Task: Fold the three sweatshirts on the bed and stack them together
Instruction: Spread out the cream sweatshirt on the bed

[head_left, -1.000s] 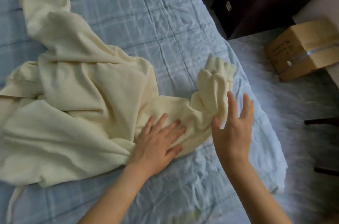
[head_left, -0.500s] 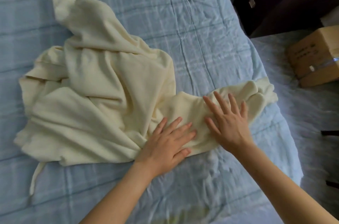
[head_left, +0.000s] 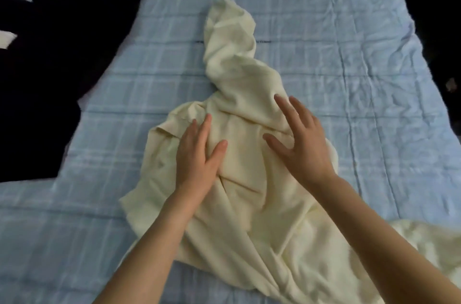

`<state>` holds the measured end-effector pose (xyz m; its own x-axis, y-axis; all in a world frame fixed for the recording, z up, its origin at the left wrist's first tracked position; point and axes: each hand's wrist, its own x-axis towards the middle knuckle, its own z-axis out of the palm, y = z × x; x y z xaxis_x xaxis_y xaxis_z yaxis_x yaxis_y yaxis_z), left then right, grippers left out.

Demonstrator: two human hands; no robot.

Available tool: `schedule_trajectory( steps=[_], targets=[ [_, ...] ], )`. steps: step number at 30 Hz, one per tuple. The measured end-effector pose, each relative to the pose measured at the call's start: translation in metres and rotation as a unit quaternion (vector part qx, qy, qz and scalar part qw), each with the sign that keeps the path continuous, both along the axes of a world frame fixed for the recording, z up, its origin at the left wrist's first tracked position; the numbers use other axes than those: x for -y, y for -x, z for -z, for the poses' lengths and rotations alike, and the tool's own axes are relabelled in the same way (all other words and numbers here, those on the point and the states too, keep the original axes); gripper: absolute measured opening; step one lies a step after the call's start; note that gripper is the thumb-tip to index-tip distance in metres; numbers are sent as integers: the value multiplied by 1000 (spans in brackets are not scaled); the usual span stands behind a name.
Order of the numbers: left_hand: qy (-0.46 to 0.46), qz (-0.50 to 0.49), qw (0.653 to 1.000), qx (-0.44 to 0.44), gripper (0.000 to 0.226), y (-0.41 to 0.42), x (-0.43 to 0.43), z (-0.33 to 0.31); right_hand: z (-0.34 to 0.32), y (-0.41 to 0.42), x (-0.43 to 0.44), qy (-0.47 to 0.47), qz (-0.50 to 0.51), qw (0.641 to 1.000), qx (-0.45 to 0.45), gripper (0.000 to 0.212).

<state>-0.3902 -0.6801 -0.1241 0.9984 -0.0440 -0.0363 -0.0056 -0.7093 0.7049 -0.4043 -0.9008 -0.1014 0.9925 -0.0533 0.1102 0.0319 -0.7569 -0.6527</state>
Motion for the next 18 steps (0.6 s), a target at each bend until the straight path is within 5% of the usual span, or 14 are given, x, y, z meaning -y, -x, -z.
schedule_trajectory(
  steps=[6,14,18],
  targets=[
    [131,-14,991,13,49,-6,22,13,14,-54,-6,-36,-14,999,6,46],
    [60,54,980,181,52,-66,66,-35,-25,-102,61,-62,68,988,126,33],
    [12,179,978,105,51,-106,100,-32,-20,-110,96,2,158,986,52,30]
  ],
)
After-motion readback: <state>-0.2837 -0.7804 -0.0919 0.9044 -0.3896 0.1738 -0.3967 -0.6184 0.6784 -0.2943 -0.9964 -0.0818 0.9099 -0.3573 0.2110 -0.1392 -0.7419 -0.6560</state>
